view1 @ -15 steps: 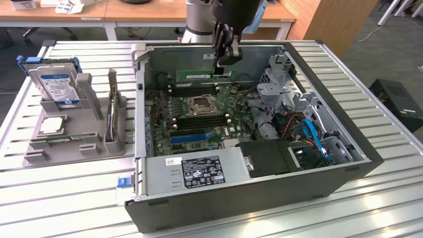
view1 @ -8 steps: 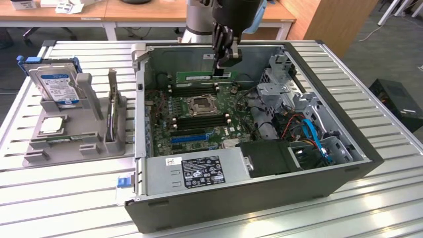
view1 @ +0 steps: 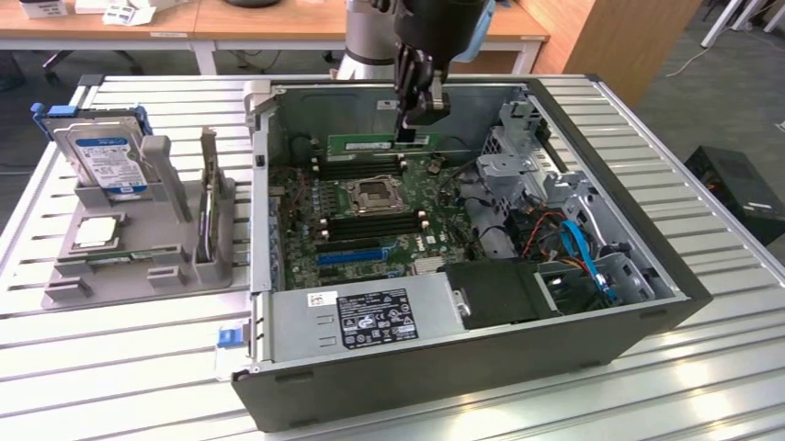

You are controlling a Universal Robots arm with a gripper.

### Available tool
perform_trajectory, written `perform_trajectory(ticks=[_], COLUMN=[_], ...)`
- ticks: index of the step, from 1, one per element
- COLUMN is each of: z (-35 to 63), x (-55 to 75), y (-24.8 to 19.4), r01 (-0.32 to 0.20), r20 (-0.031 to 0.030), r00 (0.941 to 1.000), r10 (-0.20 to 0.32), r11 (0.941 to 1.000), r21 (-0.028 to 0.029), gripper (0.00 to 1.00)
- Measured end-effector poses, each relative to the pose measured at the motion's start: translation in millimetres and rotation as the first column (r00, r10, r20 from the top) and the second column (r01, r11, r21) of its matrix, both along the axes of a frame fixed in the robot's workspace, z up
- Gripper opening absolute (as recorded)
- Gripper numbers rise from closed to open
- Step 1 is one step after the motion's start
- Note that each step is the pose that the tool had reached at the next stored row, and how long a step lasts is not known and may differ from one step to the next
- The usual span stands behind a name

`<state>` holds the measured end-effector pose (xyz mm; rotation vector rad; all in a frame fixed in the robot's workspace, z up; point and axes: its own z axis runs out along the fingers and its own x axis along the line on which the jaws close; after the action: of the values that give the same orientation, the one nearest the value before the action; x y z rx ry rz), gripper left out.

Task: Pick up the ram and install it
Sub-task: 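Pick up the ram and move it above insertion slot, then insert the ram into the slot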

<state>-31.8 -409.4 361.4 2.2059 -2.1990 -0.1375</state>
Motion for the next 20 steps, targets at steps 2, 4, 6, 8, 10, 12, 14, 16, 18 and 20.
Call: perform_trajectory(ticks=[2,4,6,8,10,12,14,16,18,20], z=[0.0,0.0,0.0,0.0,0.0,0.0,0.0,0.0,0.0,0.0], x=[0.0,0.0,0.0,-0.1,0.0,0.0,0.0,0.0,0.0,0.0], y=[-1.6,-3.1,-4.3,-4.4,-4.4,-4.4,-4.4,-4.4,-4.4,-4.4], r01=[0.000,0.000,0.000,0.000,0.000,0.000,0.000,0.000,0.000,0.000], r20=[0.0000,0.0000,0.0000,0.0000,0.0000,0.0000,0.0000,0.0000,0.0000,0.0000], r00=[1.0000,1.0000,1.0000,1.0000,1.0000,1.0000,1.0000,1.0000,1.0000,1.0000], r10=[0.000,0.000,0.000,0.000,0.000,0.000,0.000,0.000,0.000,0.000], r11=[1.0000,1.0000,1.0000,1.0000,1.0000,1.0000,1.0000,1.0000,1.0000,1.0000], r21=[0.0000,0.0000,0.0000,0.0000,0.0000,-0.0001,0.0000,-0.0001,0.0000,0.0000], gripper=[0.12,0.12,0.12,0.12,0.12,0.12,0.12,0.12,0.12,0.12])
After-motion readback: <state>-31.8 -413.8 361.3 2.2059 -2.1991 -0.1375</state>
